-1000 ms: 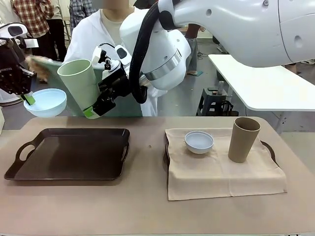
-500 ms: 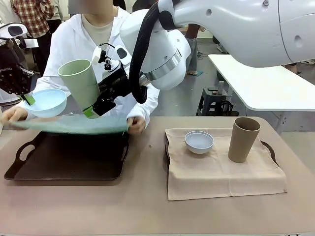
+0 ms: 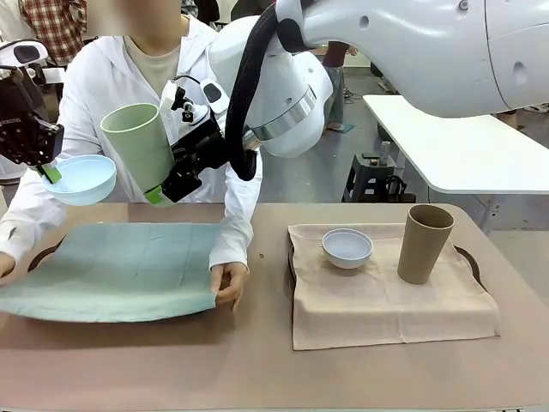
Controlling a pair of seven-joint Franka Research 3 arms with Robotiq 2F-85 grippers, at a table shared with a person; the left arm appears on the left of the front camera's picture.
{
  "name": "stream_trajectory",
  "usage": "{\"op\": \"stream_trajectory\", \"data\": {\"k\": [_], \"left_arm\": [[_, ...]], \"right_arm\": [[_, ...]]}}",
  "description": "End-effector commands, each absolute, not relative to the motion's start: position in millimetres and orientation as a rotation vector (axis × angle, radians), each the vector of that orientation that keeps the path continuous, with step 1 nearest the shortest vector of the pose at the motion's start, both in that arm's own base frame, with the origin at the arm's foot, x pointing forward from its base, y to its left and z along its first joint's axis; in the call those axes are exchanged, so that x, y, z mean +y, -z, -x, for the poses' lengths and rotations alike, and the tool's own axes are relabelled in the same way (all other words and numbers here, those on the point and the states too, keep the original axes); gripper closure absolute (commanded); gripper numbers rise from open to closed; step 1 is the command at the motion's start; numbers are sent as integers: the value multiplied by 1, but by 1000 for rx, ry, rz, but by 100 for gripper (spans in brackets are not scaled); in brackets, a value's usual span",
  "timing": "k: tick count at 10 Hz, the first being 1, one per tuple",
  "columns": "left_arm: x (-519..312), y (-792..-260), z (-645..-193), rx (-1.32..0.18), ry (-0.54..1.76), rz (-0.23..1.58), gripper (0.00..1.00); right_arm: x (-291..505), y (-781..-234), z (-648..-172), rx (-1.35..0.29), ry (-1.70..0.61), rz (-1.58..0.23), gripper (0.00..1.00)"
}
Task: Set up a tray with a mat and arrange the tableware.
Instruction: Place the Picnic Bowl and Reusable plastic cup back onto the Handle tray in front of the human's position.
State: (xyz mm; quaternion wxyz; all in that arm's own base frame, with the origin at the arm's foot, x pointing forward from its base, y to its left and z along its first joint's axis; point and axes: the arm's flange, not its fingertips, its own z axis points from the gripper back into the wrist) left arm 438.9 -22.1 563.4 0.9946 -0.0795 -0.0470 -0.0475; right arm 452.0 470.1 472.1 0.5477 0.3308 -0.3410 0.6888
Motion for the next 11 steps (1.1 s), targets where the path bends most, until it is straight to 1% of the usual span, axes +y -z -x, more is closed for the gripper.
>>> {"op": "stream_trajectory", "data": {"k": [1,11], "left_arm": [[-22,-567,-440,-101,104,158,100],[-22,-567,-440,-101,104,158,100]], "right_arm": [[469,-475,-450,-811,-1634,-776,82],[469,-475,-450,-811,-1634,-776,82]]}}
